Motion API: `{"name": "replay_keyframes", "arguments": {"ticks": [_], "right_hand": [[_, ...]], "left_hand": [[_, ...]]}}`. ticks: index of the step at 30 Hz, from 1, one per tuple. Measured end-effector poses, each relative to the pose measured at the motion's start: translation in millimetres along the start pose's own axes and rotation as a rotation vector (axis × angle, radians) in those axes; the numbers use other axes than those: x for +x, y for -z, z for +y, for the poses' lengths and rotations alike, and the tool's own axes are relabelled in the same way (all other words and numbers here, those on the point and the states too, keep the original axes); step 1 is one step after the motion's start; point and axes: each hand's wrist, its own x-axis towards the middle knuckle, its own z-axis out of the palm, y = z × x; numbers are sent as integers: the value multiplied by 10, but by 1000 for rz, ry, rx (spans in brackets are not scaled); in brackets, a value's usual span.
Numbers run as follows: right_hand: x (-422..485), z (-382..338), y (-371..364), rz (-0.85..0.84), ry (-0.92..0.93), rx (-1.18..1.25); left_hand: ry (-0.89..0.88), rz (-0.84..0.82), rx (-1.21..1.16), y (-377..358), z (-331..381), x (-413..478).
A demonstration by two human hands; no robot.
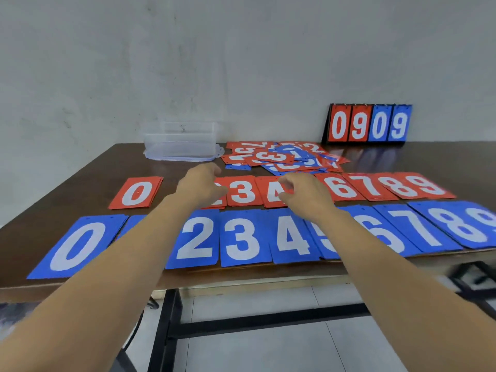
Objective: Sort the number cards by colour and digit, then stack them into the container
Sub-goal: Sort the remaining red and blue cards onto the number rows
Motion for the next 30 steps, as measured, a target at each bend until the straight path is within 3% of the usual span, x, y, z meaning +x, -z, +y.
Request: {"name": "replay_keyframes", "arguments": {"ticks": [11, 17, 25, 30], "right_hand": [[794, 1108, 182, -58, -97, -57], [1534, 1602, 143, -99, -131, -51], [2438, 1799, -228, -95, -226, -72], [2684, 1784, -415, -212, -343, -119]], "left_hand": [[31, -81, 40, -672, 612, 1030], [69, -28, 15, -897, 675, 1684], [52, -122, 40, -1216, 791, 2382], [28, -222, 93, -1391, 825, 2697]]}}
